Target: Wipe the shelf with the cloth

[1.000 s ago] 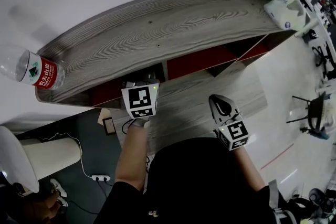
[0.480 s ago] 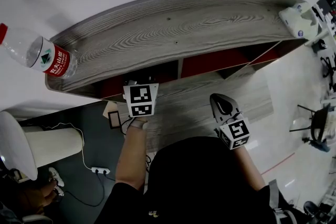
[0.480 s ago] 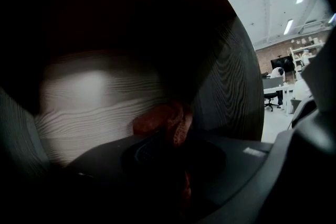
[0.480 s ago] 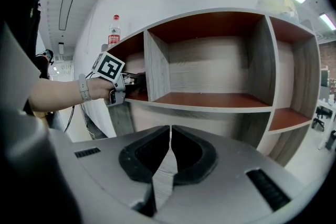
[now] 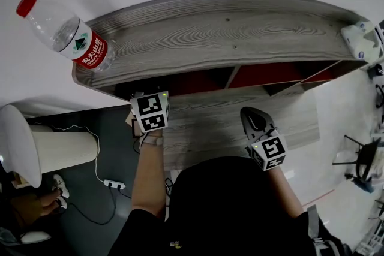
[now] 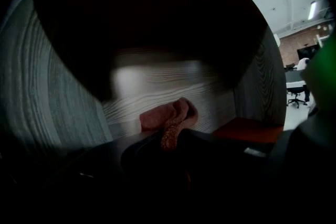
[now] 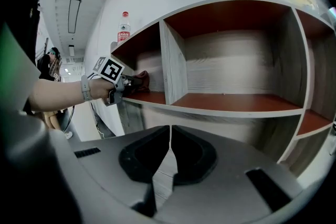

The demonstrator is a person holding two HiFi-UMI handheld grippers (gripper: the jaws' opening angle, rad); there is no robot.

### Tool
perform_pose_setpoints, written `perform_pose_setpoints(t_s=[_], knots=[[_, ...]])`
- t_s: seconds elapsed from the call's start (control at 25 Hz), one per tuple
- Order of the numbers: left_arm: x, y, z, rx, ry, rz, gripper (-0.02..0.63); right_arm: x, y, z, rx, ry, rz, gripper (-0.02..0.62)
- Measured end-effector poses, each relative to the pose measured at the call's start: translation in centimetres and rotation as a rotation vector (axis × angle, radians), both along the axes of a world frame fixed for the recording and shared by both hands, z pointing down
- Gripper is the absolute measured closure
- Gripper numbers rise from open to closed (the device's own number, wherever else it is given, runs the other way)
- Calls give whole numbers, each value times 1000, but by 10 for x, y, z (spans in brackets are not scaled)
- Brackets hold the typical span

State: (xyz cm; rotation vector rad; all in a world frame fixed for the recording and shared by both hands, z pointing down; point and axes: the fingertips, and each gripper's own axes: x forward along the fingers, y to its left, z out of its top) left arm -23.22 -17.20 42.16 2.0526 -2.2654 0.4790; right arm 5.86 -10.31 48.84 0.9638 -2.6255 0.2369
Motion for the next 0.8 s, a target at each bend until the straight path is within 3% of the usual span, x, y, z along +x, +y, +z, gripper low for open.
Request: perform_pose_setpoints(t_s=[0.16, 0.6, 0.8], knots=[[-29, 12, -2, 17, 59, -77, 554, -18, 4, 2, -5, -4, -31, 589], [-30, 17, -4, 35, 115, -69, 554, -29, 10, -1, 1, -14, -45, 589], [-17, 33, -18, 85, 152, -36, 554, -24, 14, -8, 8, -15, -55, 590]])
